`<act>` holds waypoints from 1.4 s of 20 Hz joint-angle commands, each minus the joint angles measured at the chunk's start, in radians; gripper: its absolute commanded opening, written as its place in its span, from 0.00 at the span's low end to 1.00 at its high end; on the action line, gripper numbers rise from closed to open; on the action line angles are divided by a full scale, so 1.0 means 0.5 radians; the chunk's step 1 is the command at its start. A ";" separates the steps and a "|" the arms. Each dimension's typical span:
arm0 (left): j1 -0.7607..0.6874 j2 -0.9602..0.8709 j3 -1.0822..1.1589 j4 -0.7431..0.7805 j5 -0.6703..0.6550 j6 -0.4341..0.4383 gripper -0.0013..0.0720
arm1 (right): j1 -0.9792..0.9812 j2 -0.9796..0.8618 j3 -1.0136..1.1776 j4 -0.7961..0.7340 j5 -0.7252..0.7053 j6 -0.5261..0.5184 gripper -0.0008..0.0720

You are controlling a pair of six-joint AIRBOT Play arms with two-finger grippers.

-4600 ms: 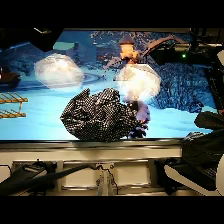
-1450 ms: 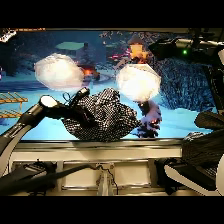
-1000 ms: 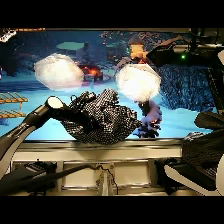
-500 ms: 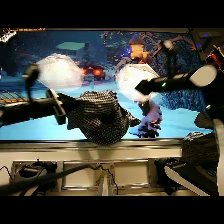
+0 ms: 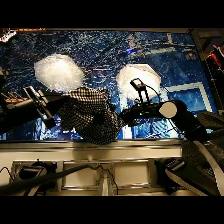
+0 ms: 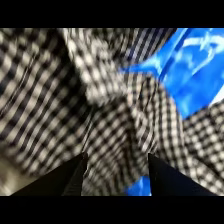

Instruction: Fold the clothes and pants, and hang the long-sleeved shirts on hangers.

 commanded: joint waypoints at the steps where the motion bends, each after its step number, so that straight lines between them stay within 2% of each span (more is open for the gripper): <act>1: 0.004 0.023 0.003 0.002 0.000 -0.005 0.03 | -0.011 0.011 -0.042 -0.031 -0.327 0.157 0.64; 3: 0.004 0.084 0.003 0.003 -0.053 -0.005 0.03 | -0.145 0.006 -0.043 -0.054 -0.418 0.278 0.64; 5: 0.004 0.127 0.002 0.026 -0.256 -0.005 0.03 | -0.267 -0.011 -0.042 -0.045 -0.452 0.291 0.64; 7: 0.004 0.138 0.002 0.140 -0.583 -0.008 0.03 | -0.310 -0.066 -0.026 -0.035 -0.462 0.225 0.64; 9: 0.004 0.140 0.002 0.405 -0.900 -0.139 0.03 | -0.308 -0.172 0.046 0.040 -0.446 0.114 0.64; 10: -0.008 0.155 0.002 0.553 -0.967 -0.211 0.03 | -0.308 -0.245 0.100 0.143 -0.412 0.008 0.64; 12: -0.021 0.212 0.002 0.767 -0.967 -0.314 0.03 | -0.308 -0.401 0.223 0.301 -0.320 -0.179 0.64; 13: -0.021 0.235 0.002 0.850 -0.967 -0.371 0.03 | -0.308 -0.494 0.303 0.328 -0.258 -0.230 0.67; 14: -0.021 0.256 0.002 0.930 -0.969 -0.433 0.03 | -0.308 -0.587 0.388 0.333 -0.198 -0.249 0.74; 15: -0.021 0.262 0.002 0.979 -0.996 -0.464 0.03 | -0.308 -0.674 0.470 0.337 -0.147 -0.271 0.75; 18: -0.021 0.253 -0.005 1.014 -1.055 -0.462 0.03 | -0.304 -0.945 0.716 0.414 -0.020 -0.401 0.81; 20: -0.021 0.253 -0.006 1.016 -1.054 -0.462 0.03 | -0.291 -1.113 0.880 0.433 0.065 -0.449 0.89; 28: -0.021 0.253 -0.030 1.082 -1.046 -0.462 0.03 | -0.141 -1.591 1.335 0.420 0.140 -0.471 0.89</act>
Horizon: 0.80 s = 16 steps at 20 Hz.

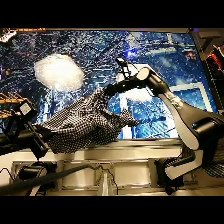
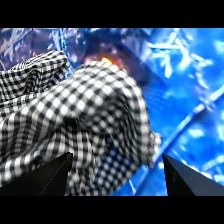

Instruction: Fold the clothes and pants, and hang the long-sleeved shirts on hangers.

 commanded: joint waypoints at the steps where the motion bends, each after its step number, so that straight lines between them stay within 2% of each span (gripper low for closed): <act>1: -0.001 0.002 -0.004 0.023 0.003 -0.004 0.03 | 0.062 -0.192 0.164 0.003 0.041 -0.005 0.89; 5: -0.001 0.002 -0.004 0.042 0.044 -0.004 0.03 | 0.115 -0.327 0.234 0.034 0.043 0.063 0.87; 6: -0.001 0.002 -0.004 0.043 0.070 -0.003 0.03 | 0.126 -0.338 0.240 0.065 0.042 0.063 0.79; 7: -0.001 0.002 -0.004 0.043 0.108 -0.003 0.03 | 0.132 -0.340 0.241 0.086 0.018 0.062 0.56; 8: -0.001 0.002 -0.004 0.043 0.167 -0.002 0.03 | 0.136 -0.340 0.241 0.116 -0.021 0.061 0.20; 9: -0.001 0.002 -0.004 0.043 0.235 0.003 0.03 | 0.134 -0.335 0.241 0.137 -0.051 0.067 0.04; 12: -0.001 0.002 -0.004 0.134 0.599 0.005 0.03 | 0.032 -0.217 0.241 0.108 -0.031 0.082 0.04; 16: -0.005 0.002 -0.003 0.175 1.489 0.005 0.03 | -0.311 0.260 0.242 0.081 -0.173 0.169 0.04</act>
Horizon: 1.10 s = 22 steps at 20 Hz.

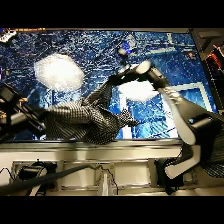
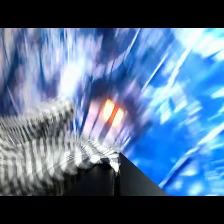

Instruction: Fold the clothes and pants, and hang the long-sleeved shirts on hangers.

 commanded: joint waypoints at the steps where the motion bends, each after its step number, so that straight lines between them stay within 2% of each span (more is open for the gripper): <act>1: -0.008 0.002 0.001 -0.027 0.867 0.002 0.03 | -0.281 0.429 0.013 -0.011 -0.141 0.061 0.04; 5: -0.008 0.003 0.006 -0.616 1.642 0.002 0.03 | -0.545 0.955 0.233 -0.079 -0.149 0.066 0.04; 7: -0.008 0.039 0.006 -0.925 1.859 0.002 0.03 | -0.623 1.170 0.388 -0.202 -0.150 0.114 0.04; 8: -0.008 0.068 0.005 -0.985 1.904 0.002 0.03 | -0.649 1.258 0.459 -0.275 -0.149 0.127 0.04; 11: -0.008 0.133 0.005 -0.998 1.880 0.001 0.03 | -0.680 1.467 0.617 -0.487 -0.145 0.220 0.04; 15: -0.008 0.220 0.005 -1.070 1.866 0.001 0.03 | -0.680 1.638 0.637 -0.565 -0.059 0.227 0.04; 19: -0.008 0.253 0.005 -1.070 1.830 0.002 0.03 | -0.680 1.627 0.636 -0.738 0.060 0.322 0.04; 22: -0.008 0.253 0.005 -1.059 1.615 0.002 0.03 | -0.680 1.529 0.636 -0.811 0.074 0.330 0.04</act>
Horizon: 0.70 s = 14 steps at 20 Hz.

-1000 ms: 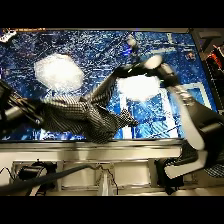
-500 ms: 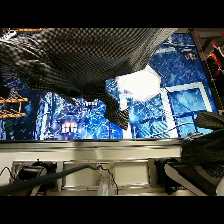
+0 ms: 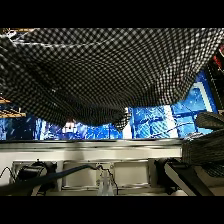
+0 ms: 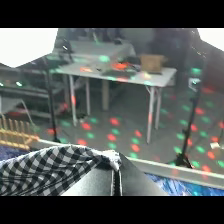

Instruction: Fold the clothes and pants, and hang the long-sleeved shirts on hangers.

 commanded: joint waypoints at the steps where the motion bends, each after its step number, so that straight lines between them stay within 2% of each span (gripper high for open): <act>1: -0.001 0.011 0.000 0.035 -0.272 0.002 0.03 | -0.002 -0.127 0.005 -0.114 0.018 0.036 0.04; 4: -0.001 0.023 -0.001 0.247 -0.529 0.002 0.03 | 0.008 -0.478 0.005 -0.078 -0.027 0.140 0.04; 6: 0.001 0.027 -0.001 0.401 -0.541 0.001 0.03 | 0.062 -0.796 0.005 0.110 0.011 0.232 0.04; 9: 0.003 0.026 -0.008 0.605 -0.546 -0.018 0.03 | 0.327 -1.244 0.014 0.449 0.029 0.167 0.05; 10: 0.003 0.021 -0.018 0.698 -0.549 -0.083 0.03 | 0.453 -1.372 0.031 0.494 0.031 0.092 0.24; 11: 0.003 0.009 -0.029 0.831 -0.559 -0.210 0.03 | 0.562 -1.465 0.043 0.506 0.047 0.060 0.63; 12: 0.003 -0.008 -0.040 0.977 -0.576 -0.352 0.03 | 0.670 -1.522 0.044 0.498 0.082 0.014 0.80; 14: 0.003 -0.059 -0.060 1.274 -0.616 -0.626 0.03 | 0.826 -1.543 0.044 0.399 0.197 -0.020 0.78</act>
